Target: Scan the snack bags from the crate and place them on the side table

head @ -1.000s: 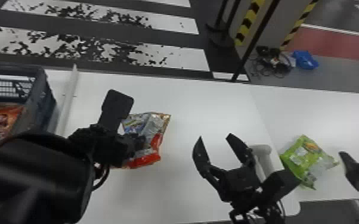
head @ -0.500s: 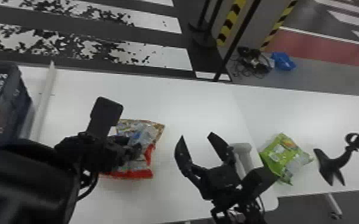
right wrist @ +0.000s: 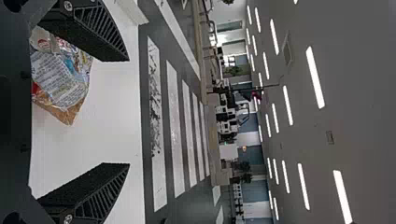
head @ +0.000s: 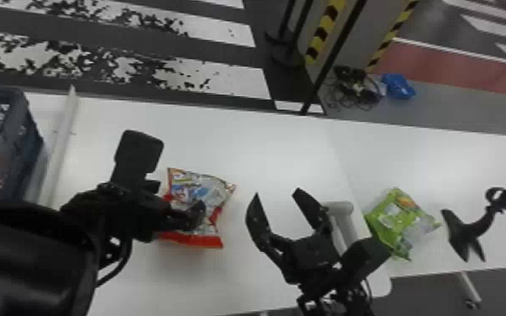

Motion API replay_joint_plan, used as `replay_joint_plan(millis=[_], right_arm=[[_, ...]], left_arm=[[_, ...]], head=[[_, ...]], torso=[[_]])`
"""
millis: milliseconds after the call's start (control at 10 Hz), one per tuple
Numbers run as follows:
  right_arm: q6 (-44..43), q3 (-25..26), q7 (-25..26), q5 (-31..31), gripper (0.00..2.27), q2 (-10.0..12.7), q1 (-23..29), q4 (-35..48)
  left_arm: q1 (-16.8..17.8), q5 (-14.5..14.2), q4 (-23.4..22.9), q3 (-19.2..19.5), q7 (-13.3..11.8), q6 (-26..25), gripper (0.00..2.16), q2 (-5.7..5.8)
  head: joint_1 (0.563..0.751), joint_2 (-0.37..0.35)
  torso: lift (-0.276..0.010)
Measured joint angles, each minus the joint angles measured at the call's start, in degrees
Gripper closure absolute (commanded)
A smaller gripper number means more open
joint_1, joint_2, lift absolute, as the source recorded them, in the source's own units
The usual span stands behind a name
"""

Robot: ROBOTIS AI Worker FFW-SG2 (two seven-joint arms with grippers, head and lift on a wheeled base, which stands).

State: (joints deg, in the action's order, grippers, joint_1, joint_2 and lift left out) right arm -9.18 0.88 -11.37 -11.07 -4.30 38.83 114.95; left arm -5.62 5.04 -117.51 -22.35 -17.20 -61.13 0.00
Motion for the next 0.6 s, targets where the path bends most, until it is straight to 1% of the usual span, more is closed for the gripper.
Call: replay_joint_plan(millis=[200, 300, 400, 500, 600], right_arm=[[0.0, -0.1, -0.1, 0.0, 0.08, -0.1, 0.0, 0.2], [0.0, -0.2, -0.1, 0.1, 0.08, -0.1, 0.0, 0.3], [0.0, -0.3, -0.1, 0.1, 0.08, -0.2, 0.0, 0.3], [0.0, -0.5, -0.1, 0.1, 0.08, -0.2, 0.0, 0.3], [0.0, -0.7, -0.1, 0.1, 0.09, -0.2, 0.0, 0.4]], left_arm=[[-2.7, -0.1, -6.4, 4.2, 0.1, 0.9, 0.03, 0.00], [-4.5, -1.0, -9.5, 7.2, -0.4, 2.3, 0.04, 0.00], [-6.2, -2.6, -11.8, 10.7, -1.4, 5.0, 0.04, 0.00], [-7.4, -3.6, -12.9, 14.2, -1.7, 8.4, 0.04, 0.00], [-8.6, -4.9, -13.2, 17.5, -1.7, 12.5, 0.04, 0.00]], head=[[0.695, -0.257], [0.695, -0.226], [0.695, -0.195], [0.695, -0.153], [0.695, -0.135]], torso=[[-0.094], [-0.094], [-0.094], [-0.094], [-0.094]])
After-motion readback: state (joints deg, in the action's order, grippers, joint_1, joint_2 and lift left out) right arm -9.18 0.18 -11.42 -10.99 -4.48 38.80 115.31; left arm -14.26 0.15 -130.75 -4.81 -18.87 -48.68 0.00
